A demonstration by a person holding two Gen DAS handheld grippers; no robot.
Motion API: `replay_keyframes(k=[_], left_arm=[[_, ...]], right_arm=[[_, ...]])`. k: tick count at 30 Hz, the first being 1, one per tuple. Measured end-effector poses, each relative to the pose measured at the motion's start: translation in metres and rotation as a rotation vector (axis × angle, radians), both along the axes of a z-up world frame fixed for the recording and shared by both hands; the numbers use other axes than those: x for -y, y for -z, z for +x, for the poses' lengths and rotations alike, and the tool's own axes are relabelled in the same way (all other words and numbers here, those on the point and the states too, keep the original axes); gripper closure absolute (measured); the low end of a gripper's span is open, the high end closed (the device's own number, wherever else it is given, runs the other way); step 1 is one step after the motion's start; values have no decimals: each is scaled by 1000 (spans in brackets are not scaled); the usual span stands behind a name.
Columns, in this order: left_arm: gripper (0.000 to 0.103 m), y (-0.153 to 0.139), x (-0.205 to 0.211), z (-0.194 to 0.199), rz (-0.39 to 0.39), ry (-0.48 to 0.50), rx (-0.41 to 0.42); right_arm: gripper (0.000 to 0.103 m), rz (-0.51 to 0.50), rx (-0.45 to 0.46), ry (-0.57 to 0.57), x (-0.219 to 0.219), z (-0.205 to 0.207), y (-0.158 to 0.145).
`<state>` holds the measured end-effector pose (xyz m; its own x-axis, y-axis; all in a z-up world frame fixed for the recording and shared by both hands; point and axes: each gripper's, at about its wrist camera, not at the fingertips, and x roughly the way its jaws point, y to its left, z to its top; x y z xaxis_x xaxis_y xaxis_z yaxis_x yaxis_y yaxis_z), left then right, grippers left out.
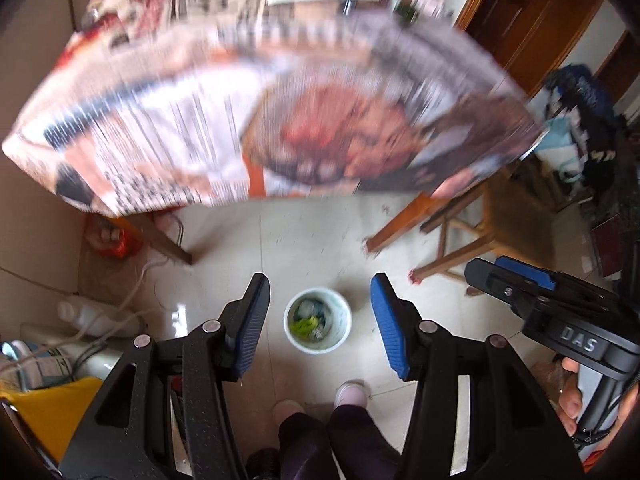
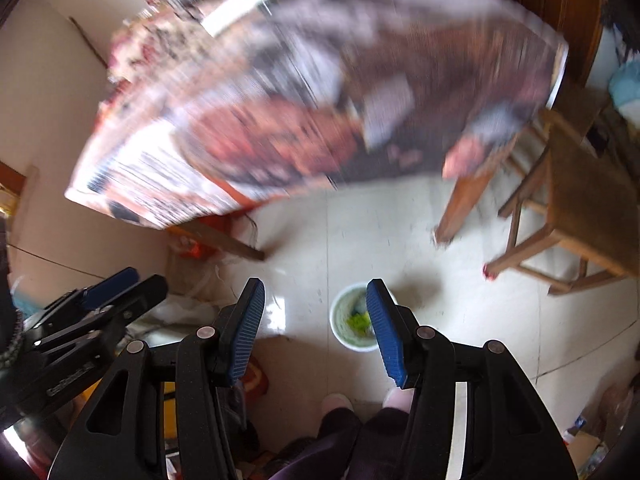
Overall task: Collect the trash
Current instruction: 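Raise both open tools back up toward the table, then move the left tool to the white card while the right tool approaches the green spray bottle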
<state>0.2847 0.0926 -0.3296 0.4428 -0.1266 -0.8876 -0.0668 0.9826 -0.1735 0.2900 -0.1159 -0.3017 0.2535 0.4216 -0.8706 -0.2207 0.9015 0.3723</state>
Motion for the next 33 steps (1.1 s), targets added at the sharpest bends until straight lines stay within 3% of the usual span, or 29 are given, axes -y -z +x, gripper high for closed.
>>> replay_keyframes(k=[7, 16, 18, 20, 22, 33], left_arm=[[51, -102, -8, -22, 1, 60, 155], [44, -185, -21, -49, -29, 85, 294], [41, -198, -24, -53, -25, 84, 323], [38, -209, -27, -53, -14, 83, 348], [33, -218, -29, -50, -8, 78, 368], [20, -238, -27, 7, 24, 13, 426]], right_arm=[[54, -20, 188, 54, -7, -30, -106], [54, -21, 359, 92, -4, -54, -189], [52, -20, 389, 98, -2, -56, -200], [36, -19, 429, 110, 0, -56, -212], [32, -23, 473, 126, 3, -55, -221], [29, 16, 537, 129, 26, 11, -233]])
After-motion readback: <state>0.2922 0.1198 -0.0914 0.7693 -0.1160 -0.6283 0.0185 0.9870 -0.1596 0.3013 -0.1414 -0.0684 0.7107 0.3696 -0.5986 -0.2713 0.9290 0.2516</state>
